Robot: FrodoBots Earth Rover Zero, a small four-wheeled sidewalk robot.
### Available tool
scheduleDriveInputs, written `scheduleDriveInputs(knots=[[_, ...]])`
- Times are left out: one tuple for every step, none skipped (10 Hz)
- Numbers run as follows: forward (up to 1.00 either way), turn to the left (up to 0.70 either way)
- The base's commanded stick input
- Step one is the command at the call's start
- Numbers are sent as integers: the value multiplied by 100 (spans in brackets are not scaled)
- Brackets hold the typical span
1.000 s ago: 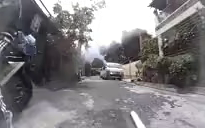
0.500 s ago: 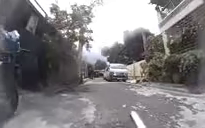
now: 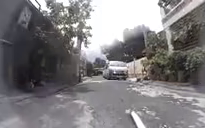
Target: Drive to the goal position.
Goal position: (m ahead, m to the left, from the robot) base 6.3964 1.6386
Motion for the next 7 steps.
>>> scheduleDriveInputs(knots=[[70, 0], [70, 0], [70, 0], [70, 0], [70, 0], [70, -5], [70, -23]])
